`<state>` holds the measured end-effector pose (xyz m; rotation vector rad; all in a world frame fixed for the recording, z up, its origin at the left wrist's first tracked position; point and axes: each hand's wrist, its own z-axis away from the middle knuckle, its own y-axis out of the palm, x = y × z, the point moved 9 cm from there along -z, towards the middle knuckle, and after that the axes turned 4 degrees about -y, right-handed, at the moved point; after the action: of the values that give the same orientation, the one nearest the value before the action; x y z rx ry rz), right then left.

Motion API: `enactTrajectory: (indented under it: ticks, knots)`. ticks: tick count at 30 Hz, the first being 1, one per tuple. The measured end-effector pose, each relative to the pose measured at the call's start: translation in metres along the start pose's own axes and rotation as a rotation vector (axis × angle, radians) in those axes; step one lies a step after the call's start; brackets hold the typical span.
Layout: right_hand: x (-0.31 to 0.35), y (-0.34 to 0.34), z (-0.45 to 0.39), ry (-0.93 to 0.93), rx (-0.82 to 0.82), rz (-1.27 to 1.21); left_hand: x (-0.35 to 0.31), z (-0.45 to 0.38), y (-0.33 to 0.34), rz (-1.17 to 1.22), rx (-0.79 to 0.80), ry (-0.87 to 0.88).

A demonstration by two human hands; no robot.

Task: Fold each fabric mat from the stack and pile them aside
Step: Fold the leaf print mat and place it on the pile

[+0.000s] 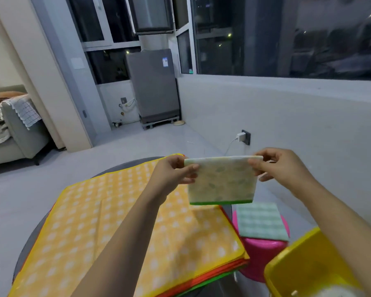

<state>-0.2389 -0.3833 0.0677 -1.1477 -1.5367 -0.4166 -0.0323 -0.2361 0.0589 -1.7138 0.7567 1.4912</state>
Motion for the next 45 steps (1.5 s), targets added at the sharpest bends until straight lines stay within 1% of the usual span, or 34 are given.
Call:
enactTrajectory:
  ticks: [3,6,10,12,16,20,23,26,29,35,40,45]
  knots:
    - [-0.029,-0.030,-0.011,0.033,-0.021,-0.007,0.009,-0.022,0.039,0.037,0.013,-0.023]
    - [-0.065,-0.054,-0.023,0.087,-0.082,0.014,0.030,-0.047,0.072,0.073,-0.040,-0.082]
    - [-0.123,-0.077,-0.036,0.141,-0.179,0.077,0.072,-0.086,0.118,-0.032,-0.132,-0.147]
    - [-0.153,-0.082,-0.041,0.161,-0.205,0.114,0.097,-0.103,0.140,-0.025,-0.161,-0.203]
    - [-0.217,-0.081,-0.049,0.209,-0.220,0.146,0.147,-0.127,0.171,-0.031,-0.261,-0.325]
    - [-0.280,-0.069,-0.048,0.315,-0.232,0.133,0.199,-0.141,0.196,0.066,-0.336,-0.461]
    - [-0.324,-0.054,-0.038,0.406,-0.223,0.118,0.235,-0.139,0.207,0.082,-0.403,-0.534]
    - [-0.359,-0.038,-0.019,0.489,-0.206,0.135,0.268,-0.125,0.214,0.073,-0.436,-0.575]
    - [-0.382,-0.028,0.000,0.538,-0.193,0.191,0.297,-0.114,0.219,0.081,-0.448,-0.594]
    - [-0.405,-0.024,0.018,0.565,-0.154,0.323,0.331,-0.094,0.226,-0.055,-0.426,-0.600]
    - [-0.411,-0.017,0.024,0.564,-0.105,0.370,0.343,-0.089,0.222,-0.114,-0.435,-0.581]
    - [-0.411,-0.013,0.026,0.542,-0.109,0.405,0.345,-0.088,0.220,-0.170,-0.411,-0.569]
